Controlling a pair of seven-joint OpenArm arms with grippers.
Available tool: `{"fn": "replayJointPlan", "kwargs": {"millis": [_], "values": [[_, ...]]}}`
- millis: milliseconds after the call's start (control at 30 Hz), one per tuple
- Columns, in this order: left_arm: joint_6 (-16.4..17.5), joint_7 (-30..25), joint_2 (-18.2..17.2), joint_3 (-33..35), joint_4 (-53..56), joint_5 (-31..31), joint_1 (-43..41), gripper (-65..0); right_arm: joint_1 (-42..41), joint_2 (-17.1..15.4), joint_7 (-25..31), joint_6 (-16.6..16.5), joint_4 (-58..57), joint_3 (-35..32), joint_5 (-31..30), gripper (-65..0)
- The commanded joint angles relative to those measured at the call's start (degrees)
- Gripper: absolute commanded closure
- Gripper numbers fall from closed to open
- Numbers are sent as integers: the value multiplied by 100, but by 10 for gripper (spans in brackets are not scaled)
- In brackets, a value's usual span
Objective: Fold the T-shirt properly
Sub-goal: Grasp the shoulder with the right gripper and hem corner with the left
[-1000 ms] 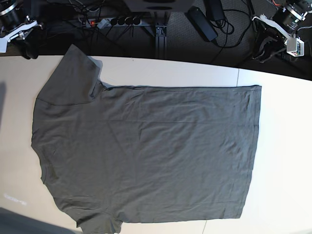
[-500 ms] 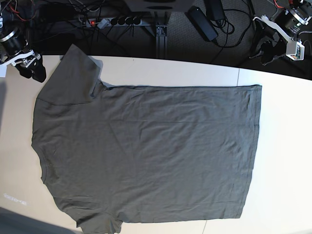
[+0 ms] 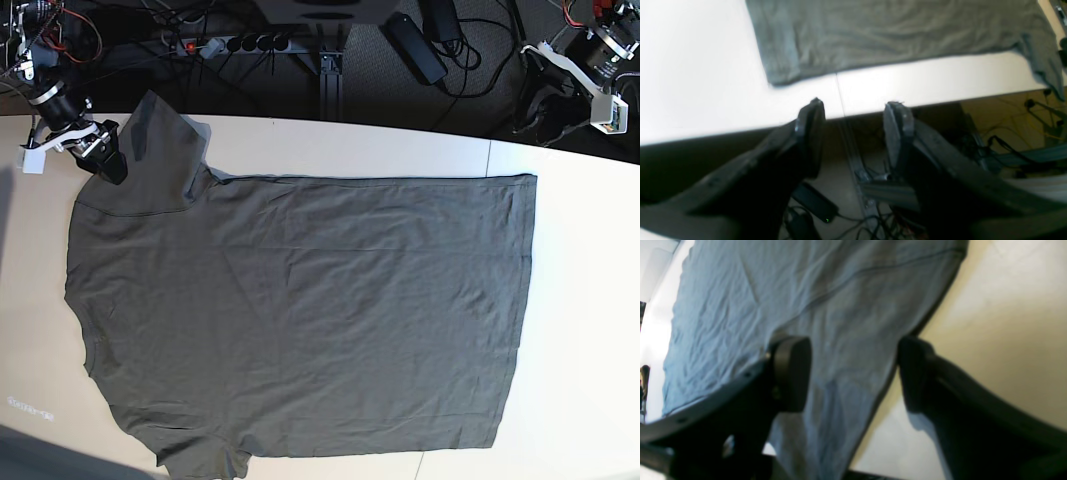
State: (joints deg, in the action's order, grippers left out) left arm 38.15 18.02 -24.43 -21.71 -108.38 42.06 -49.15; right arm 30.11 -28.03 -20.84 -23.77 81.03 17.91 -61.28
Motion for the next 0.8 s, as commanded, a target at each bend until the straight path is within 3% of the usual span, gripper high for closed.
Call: {"fn": "replayJointPlan", "kwargs": {"millis": [0,200,300,500,633,700,767], "values": [[-24,-98,-52,-39,-74,94,-20,-321,42,15,-267,-50,-2,-68,92,-416],[-68,50,-55,-39,-74,98,177,-321,44,293,-367,-55,-2,-81,129,-416],[-319,90,-74,-39,-74,103,184,-321,42,334,-407,-61,-2,-81,131,-416],[-354,109,-330,-39,-74,101,286,-321,42,345,-466,-59,0,-81,282,-415],[-796,223,-501,-39,-74,101,542,-321,42,345,-463,-57,0,-79,332,-409],[-866,420,-566,-37,-74,107,704,-321,37,345,-446,-57,0,-79,341,-319],[-931,634,-619,-37,-70,225,833,-321,37,343,-446,-57,0,-79,343,-172]]}}
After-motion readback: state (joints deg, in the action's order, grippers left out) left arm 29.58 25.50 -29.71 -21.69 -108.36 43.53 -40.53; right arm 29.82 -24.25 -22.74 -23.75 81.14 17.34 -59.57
